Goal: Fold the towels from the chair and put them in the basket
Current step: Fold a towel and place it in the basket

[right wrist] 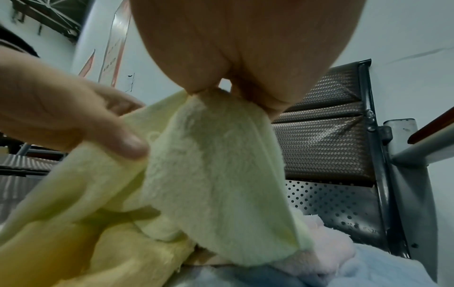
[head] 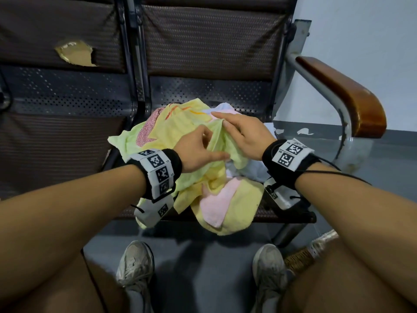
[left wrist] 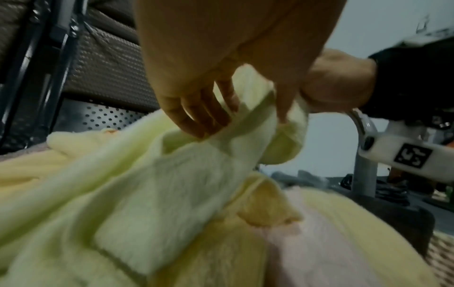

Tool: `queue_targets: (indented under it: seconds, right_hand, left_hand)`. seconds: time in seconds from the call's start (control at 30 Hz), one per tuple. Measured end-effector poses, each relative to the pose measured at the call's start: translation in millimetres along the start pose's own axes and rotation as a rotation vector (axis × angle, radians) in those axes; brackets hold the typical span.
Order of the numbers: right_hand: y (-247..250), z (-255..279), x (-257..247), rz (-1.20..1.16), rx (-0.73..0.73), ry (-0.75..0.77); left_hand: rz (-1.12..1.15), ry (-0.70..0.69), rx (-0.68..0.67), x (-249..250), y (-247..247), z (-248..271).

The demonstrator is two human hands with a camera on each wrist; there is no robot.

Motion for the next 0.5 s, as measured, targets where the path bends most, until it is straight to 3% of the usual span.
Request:
queue_targets:
  seconds: [0.1,0.23,0.37,0.43,0.5]
  right_hand:
    - [3.3,1.4,1.3,-0.001,0.070,-0.017]
    - [10.7,2.6,3.6,-0.076,0.164,-0.043]
    - [2.5,2.6,2.3,-0.008,0.039,-0.047]
    - [-0.8,4.0,5.5,0.048,0.012,-0.089]
    - [3.8,5.6,11.2,0.009,0.081,-0.198]
  left_hand:
    - [-0.202,-0.055,0.066,-1.4,-2.2,-1.6]
    - [0.009,-0.046,0.202,10.5,14.1,-8.2]
    - [0.113,-0.109,0.299,30.2,29.0,-10.2]
    - [0.145,-0.081,0.362,33.3,37.0,-10.5]
    - [0.196,-0.001,0.367,30.8,41.6,-11.8]
Point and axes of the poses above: each hand's wrist, its own z-axis away from the middle knuckle, its own y-axis out of the back of the hand, x = y × z, the point moved 4 cm from there along -z, towards the middle knuckle, and after that the axes turned 2 degrees about z, right-handed, at the moved point
